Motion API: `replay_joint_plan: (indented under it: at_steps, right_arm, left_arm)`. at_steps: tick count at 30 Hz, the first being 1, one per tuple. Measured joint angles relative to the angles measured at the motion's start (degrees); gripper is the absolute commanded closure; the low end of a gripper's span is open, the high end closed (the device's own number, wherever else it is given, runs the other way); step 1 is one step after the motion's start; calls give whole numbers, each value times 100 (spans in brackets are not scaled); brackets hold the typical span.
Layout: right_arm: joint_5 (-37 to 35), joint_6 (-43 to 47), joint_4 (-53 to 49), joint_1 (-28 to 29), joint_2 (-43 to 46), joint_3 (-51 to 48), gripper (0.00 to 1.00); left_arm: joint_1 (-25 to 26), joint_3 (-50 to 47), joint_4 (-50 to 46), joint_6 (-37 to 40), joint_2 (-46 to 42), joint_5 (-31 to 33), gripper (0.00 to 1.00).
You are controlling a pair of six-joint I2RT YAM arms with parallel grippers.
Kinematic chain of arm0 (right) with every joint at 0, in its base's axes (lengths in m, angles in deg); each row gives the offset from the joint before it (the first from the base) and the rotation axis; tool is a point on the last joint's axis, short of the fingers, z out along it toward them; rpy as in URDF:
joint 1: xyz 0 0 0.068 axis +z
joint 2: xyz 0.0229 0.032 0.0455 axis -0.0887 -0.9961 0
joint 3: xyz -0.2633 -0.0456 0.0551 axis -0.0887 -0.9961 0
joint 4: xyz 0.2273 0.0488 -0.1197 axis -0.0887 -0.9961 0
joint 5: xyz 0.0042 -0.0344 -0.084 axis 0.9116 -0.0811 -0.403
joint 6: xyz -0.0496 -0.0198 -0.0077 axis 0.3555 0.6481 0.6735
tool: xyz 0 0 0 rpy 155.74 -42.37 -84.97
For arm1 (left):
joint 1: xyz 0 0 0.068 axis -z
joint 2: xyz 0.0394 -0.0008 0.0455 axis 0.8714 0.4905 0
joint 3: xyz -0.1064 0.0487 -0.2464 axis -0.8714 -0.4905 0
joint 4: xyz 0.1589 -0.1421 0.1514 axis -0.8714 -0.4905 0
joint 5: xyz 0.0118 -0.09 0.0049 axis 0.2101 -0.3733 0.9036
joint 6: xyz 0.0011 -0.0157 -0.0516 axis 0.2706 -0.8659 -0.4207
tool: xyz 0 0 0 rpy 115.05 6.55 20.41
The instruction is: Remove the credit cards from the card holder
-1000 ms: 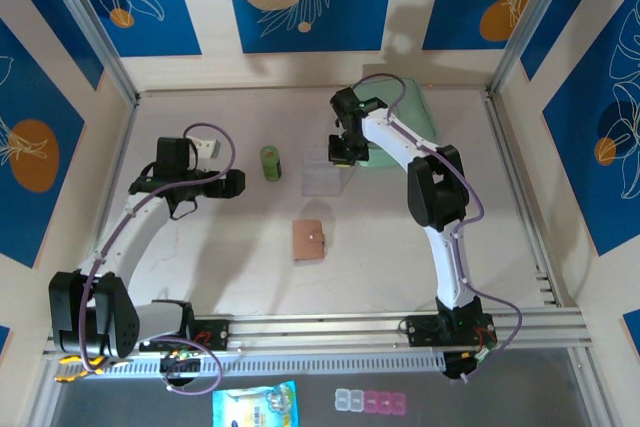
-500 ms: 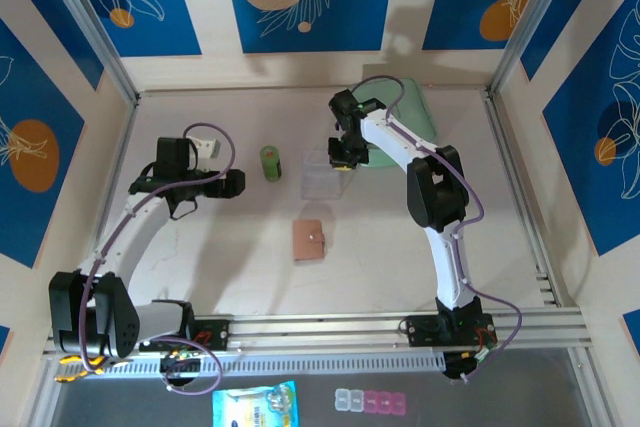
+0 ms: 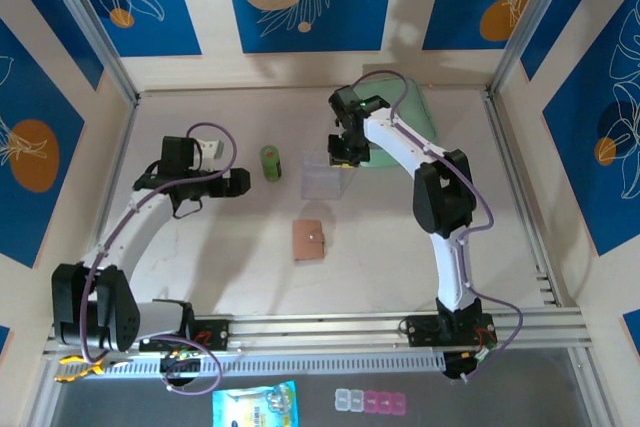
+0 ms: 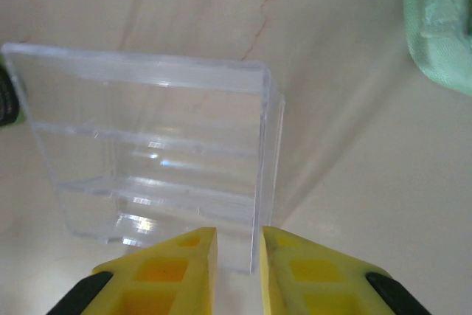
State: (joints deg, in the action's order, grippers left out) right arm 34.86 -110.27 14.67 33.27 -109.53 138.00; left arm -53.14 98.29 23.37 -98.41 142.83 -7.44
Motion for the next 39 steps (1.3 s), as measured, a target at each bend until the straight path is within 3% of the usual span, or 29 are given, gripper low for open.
replay_joint_plan:
  at_steps: [8, 13, 20, 31, 39]
  right_arm:
    - [52, -146, 282, 334, 1064, -1113, 74]
    - [129, -367, 564, 763, 1600, -1939, 72]
    - [197, -791, 839, 1412, 1816, -2618, 73]
    - [177, -1464, 850, 2041, 1440, -2704, 73]
    - [46, -1655, 708, 2251, 946, -2540, 69]
  left_arm:
    - [627, 46, 24, -975, 251, -356, 9]
    - [1244, -409, 651, -1823, 251, -597, 19]
    - [1729, -1526, 1926, -3117, 393, -935, 49]
    - [2087, -1958, 3136, -4052, 826, -1237, 96]
    - [2153, -2249, 3644, -4417, 1014, -1438, 100]
